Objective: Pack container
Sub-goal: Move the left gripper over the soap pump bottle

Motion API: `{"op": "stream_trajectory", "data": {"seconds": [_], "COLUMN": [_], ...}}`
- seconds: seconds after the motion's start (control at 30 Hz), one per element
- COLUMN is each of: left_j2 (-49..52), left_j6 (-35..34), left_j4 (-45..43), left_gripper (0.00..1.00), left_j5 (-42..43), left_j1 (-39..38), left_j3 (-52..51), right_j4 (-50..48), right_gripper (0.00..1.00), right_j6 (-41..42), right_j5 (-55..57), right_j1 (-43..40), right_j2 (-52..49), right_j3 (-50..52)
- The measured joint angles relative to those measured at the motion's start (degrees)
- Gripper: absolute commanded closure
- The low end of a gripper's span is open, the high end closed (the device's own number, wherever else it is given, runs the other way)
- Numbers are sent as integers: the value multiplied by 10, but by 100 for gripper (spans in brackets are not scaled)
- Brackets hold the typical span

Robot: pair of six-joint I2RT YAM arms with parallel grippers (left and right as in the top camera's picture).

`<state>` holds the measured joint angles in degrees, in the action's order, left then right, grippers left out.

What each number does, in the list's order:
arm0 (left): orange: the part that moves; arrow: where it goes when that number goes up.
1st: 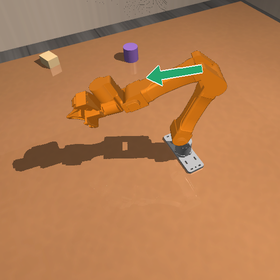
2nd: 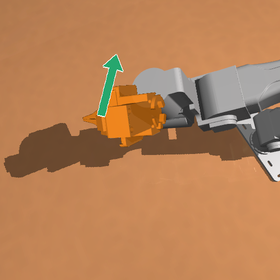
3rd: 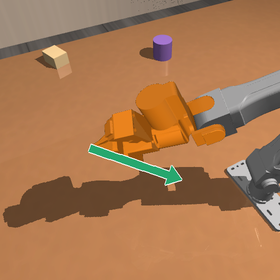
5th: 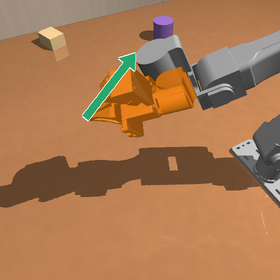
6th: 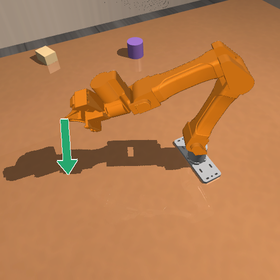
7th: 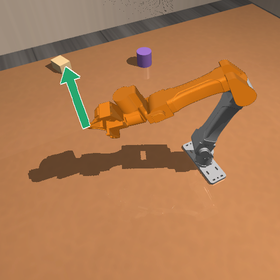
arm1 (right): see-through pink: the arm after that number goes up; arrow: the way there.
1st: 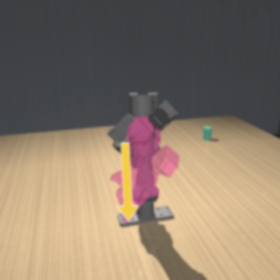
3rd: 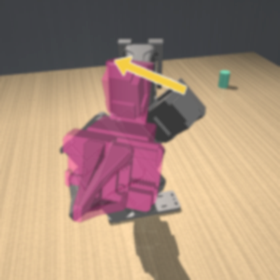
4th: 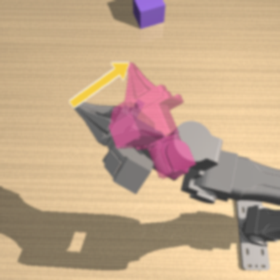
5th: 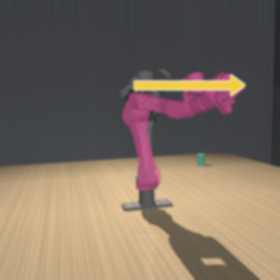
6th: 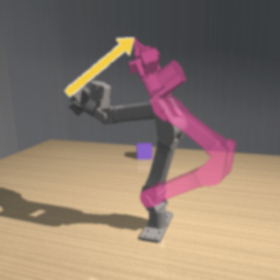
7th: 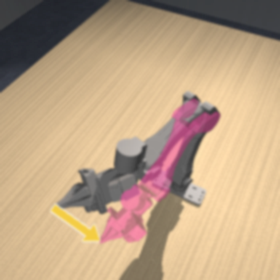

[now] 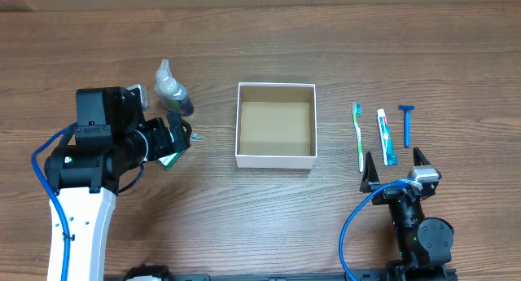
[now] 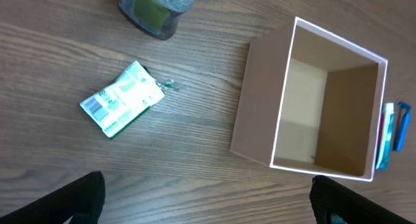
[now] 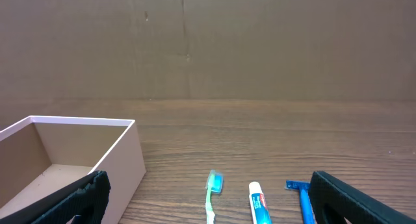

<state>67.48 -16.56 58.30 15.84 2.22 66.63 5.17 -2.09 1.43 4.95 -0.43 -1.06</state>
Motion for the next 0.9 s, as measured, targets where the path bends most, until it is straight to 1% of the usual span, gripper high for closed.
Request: {"op": "stream_trajectory", "data": {"seconds": [0.07,0.17,0.37,0.5,0.67,0.77,0.9], "left_j2": [0,-3,-9,-9,3,47,118], "left_j6": [15,31,35,39,54,69,79], "left_j4": [0,-14,-57,-119,-202,-266,-345], "left_gripper": [0,0,0,0,2,2,8], "left_j5": [-7,-41,-68,-88,-136,-152,-156], "left_j1": [0,0,0,0,0,0,0], "left_j3": [0,0,1,1,1,2,2], "right_j4": [0,0,0,0,0,0,0], "right_gripper": [0,0,0,0,0,0,0], "right_j6": [0,0,0,0,0,0,0], "right_j5": [0,0,0,0,0,0,0], "right_j1": [0,0,0,0,0,0,0], "right_j2": [0,0,0,0,0,0,0], "right_j3": [0,0,0,0,0,0,0]}}
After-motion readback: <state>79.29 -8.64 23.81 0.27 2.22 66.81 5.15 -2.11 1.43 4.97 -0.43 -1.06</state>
